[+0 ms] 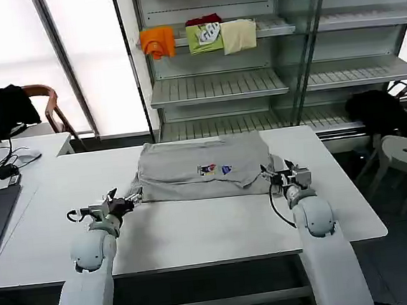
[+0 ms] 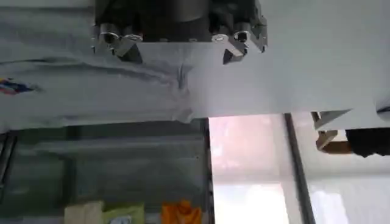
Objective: Fold and organize the clothes.
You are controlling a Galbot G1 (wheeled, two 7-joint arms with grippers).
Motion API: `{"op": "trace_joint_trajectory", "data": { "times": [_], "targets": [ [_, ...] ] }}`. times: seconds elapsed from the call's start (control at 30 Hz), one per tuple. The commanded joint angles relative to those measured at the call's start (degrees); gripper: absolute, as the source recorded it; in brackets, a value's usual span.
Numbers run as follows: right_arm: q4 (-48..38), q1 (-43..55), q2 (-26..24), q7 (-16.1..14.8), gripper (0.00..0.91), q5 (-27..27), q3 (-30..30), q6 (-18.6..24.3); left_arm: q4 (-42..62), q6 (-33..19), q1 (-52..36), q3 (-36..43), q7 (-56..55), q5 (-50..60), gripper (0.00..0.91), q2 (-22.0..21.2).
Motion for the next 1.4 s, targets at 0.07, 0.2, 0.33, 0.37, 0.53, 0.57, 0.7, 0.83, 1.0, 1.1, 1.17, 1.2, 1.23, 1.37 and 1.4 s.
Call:
{"op": "trace_joint_trajectory", "data": {
  "times": [0.07,0.2,0.33,0.37,0.53,0.57,0.7,0.83,1.0,1.1,1.17,1.2,1.23,1.37,1.4],
  "targets": [
    [6.02,-7.78,-1.2,-1.72,0.907,-0.73,0.75,-1.82,-2.19,2.28,2.24,0.08,0.52,1.61,0.907,0.28],
    [5.31,-7.8,-1.15,-1.63,0.766,-1.05,0.76,-1.8,-2.05,2.24,2.22,0.05,0.45,1.6,0.907,0.3],
    [4.15,-7.55,-0.89,-1.42,0.191,-1.62,0.75,-1.78,-1.56,2.15,1.97,0.19,0.41,1.68,0.907,0.09],
    [3.48,-7.3,-0.78,-1.33,0.091,-1.71,0.7,-1.76,-1.44,2.13,1.92,0.25,0.4,1.68,0.907,0.05],
    [1.64,-6.34,-0.15,-1.03,0.0,-1.67,0.52,-1.74,-0.44,2.2,1.44,0.47,0.22,2.16,0.746,-0.28],
    [1.48,-6.23,-0.08,-1.07,0.0,-1.6,0.51,-1.73,-0.25,2.28,1.42,0.51,0.22,2.39,0.685,-0.32],
    [1.21,-5.99,0.05,-1.15,0.0,-1.15,0.41,-1.69,0.33,2.3,1.53,0.71,0.39,3.04,0.01,-0.34],
    [1.77,-6.0,-0.03,-1.26,0.0,-0.9,0.28,-1.7,0.64,2.37,1.66,0.62,0.68,2.96,0.0,-0.28],
    [2.22,-5.92,-0.07,-1.4,0.0,-0.85,0.08,-1.71,0.59,2.31,1.67,0.57,1.09,2.02,0.0,-0.04],
    [2.64,-6.06,-0.13,-1.62,0.0,-0.83,-0.07,-1.72,0.6,2.07,1.52,0.58,1.01,1.87,0.0,-0.09],
    [3.04,-6.35,-0.17,-1.79,0.0,-0.73,-0.16,-1.72,0.57,1.75,1.4,0.59,0.87,1.85,0.0,-0.18],
    [3.24,-6.47,-0.19,-1.86,0.0,-0.69,-0.18,-1.72,0.49,1.5,1.41,0.62,0.79,1.88,0.0,-0.18],
    [3.69,-6.8,-0.23,-1.94,0.0,-0.36,-0.21,-1.73,0.4,1.31,1.46,0.65,0.63,1.88,0.0,-0.2],
    [6.08,-8.82,-0.5,-1.53,0.0,2.25,-0.44,-1.82,-0.97,0.57,2.26,0.77,0.09,2.03,0.0,-0.21],
    [6.75,-9.53,-0.66,-1.51,0.0,2.79,-0.5,-1.84,-1.46,0.49,2.74,0.81,-0.08,2.05,0.0,-0.15]
  ]
}}
